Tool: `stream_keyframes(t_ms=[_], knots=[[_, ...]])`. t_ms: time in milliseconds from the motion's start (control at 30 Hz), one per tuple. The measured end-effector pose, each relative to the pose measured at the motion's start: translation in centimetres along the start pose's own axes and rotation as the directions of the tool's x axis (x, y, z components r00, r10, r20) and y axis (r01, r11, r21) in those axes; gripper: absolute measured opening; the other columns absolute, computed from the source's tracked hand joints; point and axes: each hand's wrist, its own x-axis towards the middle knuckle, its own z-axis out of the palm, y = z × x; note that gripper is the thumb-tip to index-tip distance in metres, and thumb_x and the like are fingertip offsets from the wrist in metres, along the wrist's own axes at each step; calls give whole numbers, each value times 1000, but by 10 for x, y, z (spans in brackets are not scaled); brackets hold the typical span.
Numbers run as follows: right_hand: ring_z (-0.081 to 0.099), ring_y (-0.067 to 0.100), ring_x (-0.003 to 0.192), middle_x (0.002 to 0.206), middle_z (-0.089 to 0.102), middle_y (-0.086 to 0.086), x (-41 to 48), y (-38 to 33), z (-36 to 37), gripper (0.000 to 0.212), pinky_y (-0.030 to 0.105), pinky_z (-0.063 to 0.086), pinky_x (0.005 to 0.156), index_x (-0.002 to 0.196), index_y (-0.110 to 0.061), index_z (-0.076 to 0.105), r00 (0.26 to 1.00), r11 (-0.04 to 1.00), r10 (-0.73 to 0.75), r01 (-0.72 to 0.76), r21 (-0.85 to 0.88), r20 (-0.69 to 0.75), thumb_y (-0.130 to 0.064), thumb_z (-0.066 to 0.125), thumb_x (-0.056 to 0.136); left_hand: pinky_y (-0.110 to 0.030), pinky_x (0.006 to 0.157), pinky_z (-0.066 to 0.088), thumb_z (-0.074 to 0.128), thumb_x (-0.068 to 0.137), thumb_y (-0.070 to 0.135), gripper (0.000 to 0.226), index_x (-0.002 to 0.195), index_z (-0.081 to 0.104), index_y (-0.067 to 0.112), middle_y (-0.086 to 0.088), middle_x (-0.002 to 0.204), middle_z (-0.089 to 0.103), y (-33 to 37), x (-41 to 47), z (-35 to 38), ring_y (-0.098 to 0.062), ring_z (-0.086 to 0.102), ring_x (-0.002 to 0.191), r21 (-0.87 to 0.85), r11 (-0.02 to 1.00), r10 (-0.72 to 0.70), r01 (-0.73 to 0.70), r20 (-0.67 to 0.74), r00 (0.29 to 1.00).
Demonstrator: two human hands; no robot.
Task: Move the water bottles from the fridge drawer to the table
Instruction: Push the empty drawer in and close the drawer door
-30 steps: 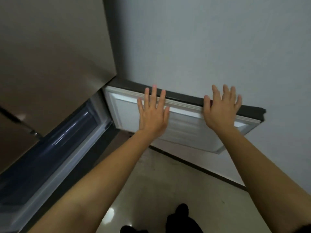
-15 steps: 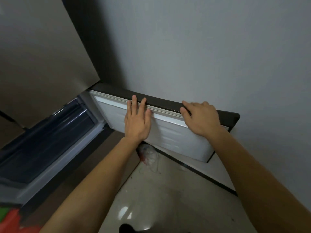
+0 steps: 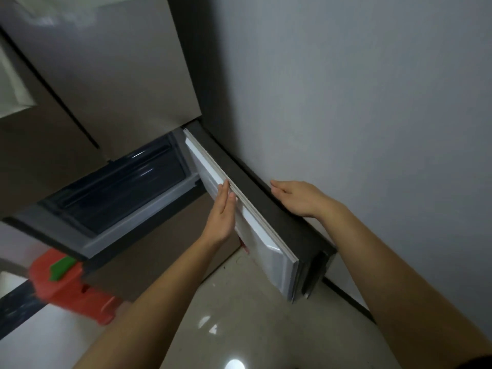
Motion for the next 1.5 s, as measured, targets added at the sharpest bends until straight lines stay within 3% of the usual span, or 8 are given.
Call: stream_keyframes(t_ms=[300, 433, 533, 733, 900, 1100, 1300, 1500], knots=[[21, 21, 151, 165, 17, 0, -5, -146, 137, 62, 35, 17, 122, 159, -31, -4, 999, 842, -29, 8, 539, 29, -48, 26, 106, -25, 97, 49, 38, 104, 45, 35, 129, 61, 35, 11, 124, 67, -38, -119, -128, -1, 63, 111, -187, 978, -94, 90, -9, 996], [23, 27, 150, 165, 19, 4, 3, -226, 189, 65, 45, 19, 122, 157, -34, -11, 998, 768, 15, 24, 640, -56, -50, 26, 105, -13, 94, 43, 55, 100, 34, 29, 128, 58, 31, 16, 123, 64, -66, -159, -196, 11, 58, 107, 124, 991, -17, 43, -202, 979], [30, 32, 147, 164, 21, 9, 17, -273, 210, 67, 46, 23, 121, 157, -31, -12, 997, 774, 43, 10, 633, -68, -52, 25, 105, -31, 105, 42, 57, 98, 35, 46, 138, 57, 12, -4, 135, 59, -92, -177, -237, -17, 54, 125, 422, 905, 115, 63, -384, 916], [21, 31, 150, 167, 11, 6, 36, -319, 239, 71, 46, 19, 120, 158, -32, -9, 996, 812, -20, 66, 579, -85, -58, 27, 102, -35, 117, 32, 60, 93, 49, 73, 155, 29, 27, 1, 163, 18, -131, -193, -282, -16, 22, 148, 300, 944, 20, 135, -462, 886], [16, 28, 152, 167, -9, 1, 54, -333, 259, 68, 43, 22, 118, 158, -31, -7, 975, 853, -135, 204, 480, -176, -49, 30, 105, -29, 114, 30, 64, 93, 36, 72, 154, 25, 33, 0, 160, 27, -153, -165, -308, -17, 29, 145, 248, 950, -1, 191, -607, 794], [2, 31, 153, 165, -20, 2, 114, -313, 263, 66, 52, 31, 114, 159, -31, 0, 872, 887, -434, 458, 64, -227, -48, 33, 104, -38, 103, 49, 70, 90, 35, 62, 143, 41, 26, 3, 134, 60, -166, -122, -326, -17, 57, 122, -123, 965, -224, 233, -849, 479], [-18, 33, 151, 161, -32, 10, 180, -302, 256, 77, 54, 19, 120, 159, -26, -3, 790, 772, -609, 571, -279, -71, -44, 43, 101, -36, 109, 42, 63, 95, 32, 58, 147, 40, 22, -6, 137, 44, -162, -63, -349, -21, 49, 123, -158, 921, -253, 356, -938, 238], [-16, 35, 151, 158, -35, 7, 216, -318, 251, 74, 51, 11, 121, 160, -21, 7, 777, 734, -629, 593, -331, -4, -40, 46, 99, -39, 116, 34, 59, 97, 21, 69, 156, 23, 22, 0, 154, 41, -173, -26, -371, -21, 40, 140, -150, 915, -280, 374, -904, 323]])
